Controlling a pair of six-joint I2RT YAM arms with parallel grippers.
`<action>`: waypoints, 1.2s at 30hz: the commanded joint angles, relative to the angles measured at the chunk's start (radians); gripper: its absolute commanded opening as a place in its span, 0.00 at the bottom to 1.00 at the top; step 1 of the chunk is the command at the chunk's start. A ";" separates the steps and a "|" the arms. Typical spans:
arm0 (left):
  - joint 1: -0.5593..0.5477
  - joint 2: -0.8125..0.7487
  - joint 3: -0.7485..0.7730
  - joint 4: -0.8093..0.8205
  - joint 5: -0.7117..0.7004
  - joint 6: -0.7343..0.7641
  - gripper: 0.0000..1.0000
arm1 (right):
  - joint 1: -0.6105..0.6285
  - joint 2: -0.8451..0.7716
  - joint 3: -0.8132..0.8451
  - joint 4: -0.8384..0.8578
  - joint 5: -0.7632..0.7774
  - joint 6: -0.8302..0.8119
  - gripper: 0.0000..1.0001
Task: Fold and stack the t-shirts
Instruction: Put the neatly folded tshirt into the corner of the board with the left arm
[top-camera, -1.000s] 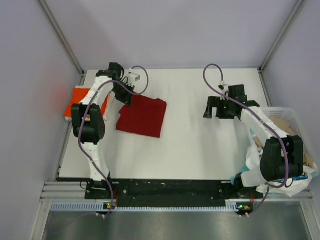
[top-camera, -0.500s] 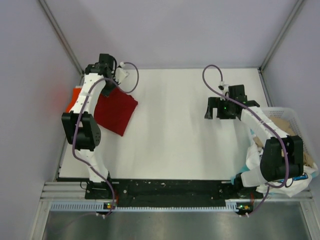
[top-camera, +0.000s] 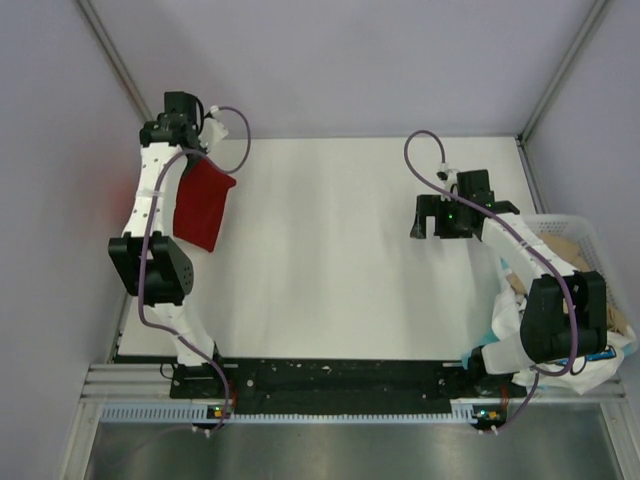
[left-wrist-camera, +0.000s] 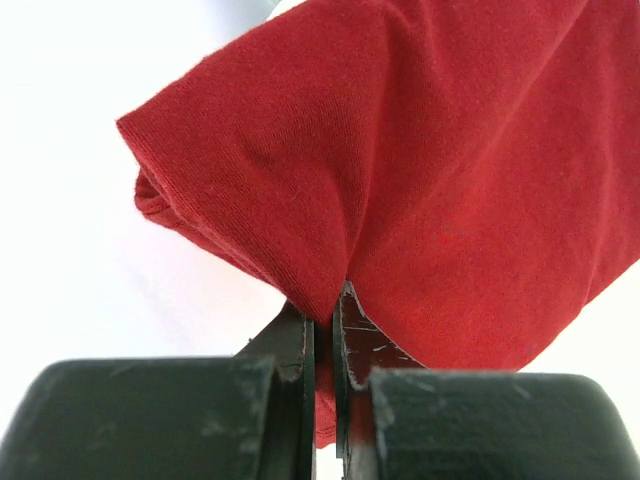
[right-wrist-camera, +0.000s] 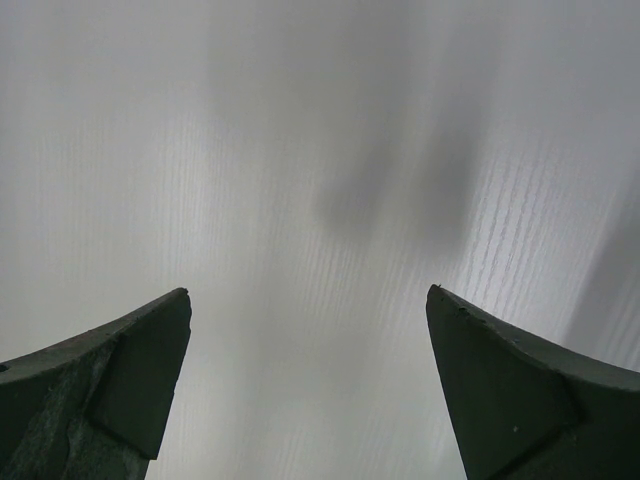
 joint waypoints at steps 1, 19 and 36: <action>0.037 -0.064 0.057 0.090 -0.037 0.047 0.00 | -0.001 -0.041 0.002 0.007 0.010 -0.013 0.99; 0.234 0.299 0.235 0.237 0.115 -0.121 0.07 | -0.003 -0.043 0.004 -0.001 0.029 -0.021 0.99; 0.197 0.205 0.055 0.323 0.113 -0.199 0.36 | -0.003 -0.035 0.010 -0.007 0.007 -0.027 0.99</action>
